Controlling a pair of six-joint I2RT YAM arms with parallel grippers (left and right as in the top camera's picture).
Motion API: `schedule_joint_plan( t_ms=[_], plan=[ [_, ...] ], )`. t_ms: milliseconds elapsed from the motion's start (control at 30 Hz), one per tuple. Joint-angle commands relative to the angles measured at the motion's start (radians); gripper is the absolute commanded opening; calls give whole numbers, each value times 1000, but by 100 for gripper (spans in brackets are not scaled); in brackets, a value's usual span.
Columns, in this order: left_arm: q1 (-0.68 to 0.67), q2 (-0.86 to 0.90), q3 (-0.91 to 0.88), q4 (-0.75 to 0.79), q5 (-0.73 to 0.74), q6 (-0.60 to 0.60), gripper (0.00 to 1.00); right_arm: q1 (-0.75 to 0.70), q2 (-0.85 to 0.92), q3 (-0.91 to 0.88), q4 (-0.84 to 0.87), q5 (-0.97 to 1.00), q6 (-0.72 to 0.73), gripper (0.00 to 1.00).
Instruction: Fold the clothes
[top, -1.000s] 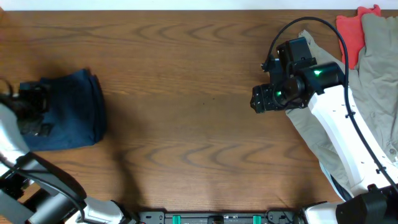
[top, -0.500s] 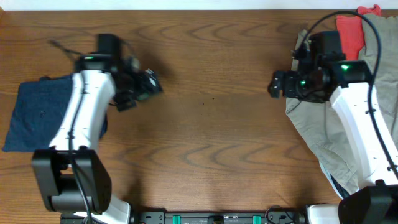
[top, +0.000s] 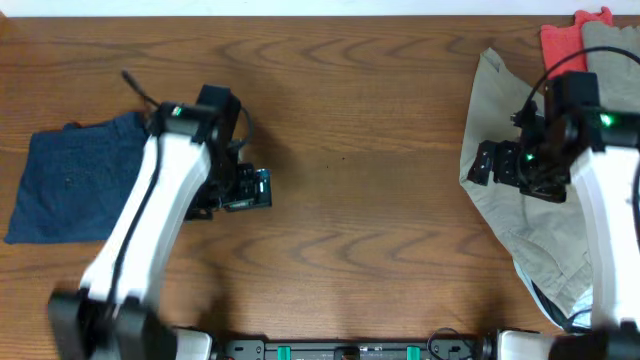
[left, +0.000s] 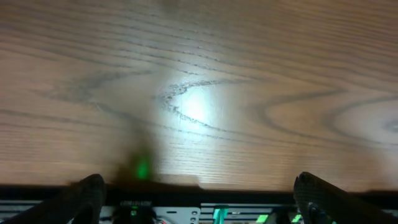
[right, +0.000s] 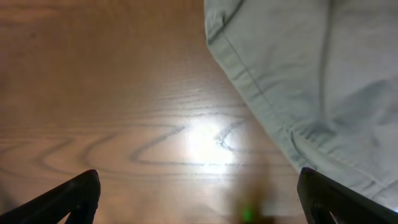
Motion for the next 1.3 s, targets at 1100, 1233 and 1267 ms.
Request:
schedule_joint_plan(
  t_ms=[1100, 1233, 1267],
  plan=[
    [-172, -1108, -289, 319, -409, -252, 98, -6, -967, -579, 156, 58, -48, 99],
    [-172, -1108, -289, 319, -409, -252, 98, -6, -967, -579, 156, 58, -48, 99],
    [-172, -1108, -289, 319, -409, -252, 98, -6, -967, -579, 156, 58, -48, 99]
  ],
)
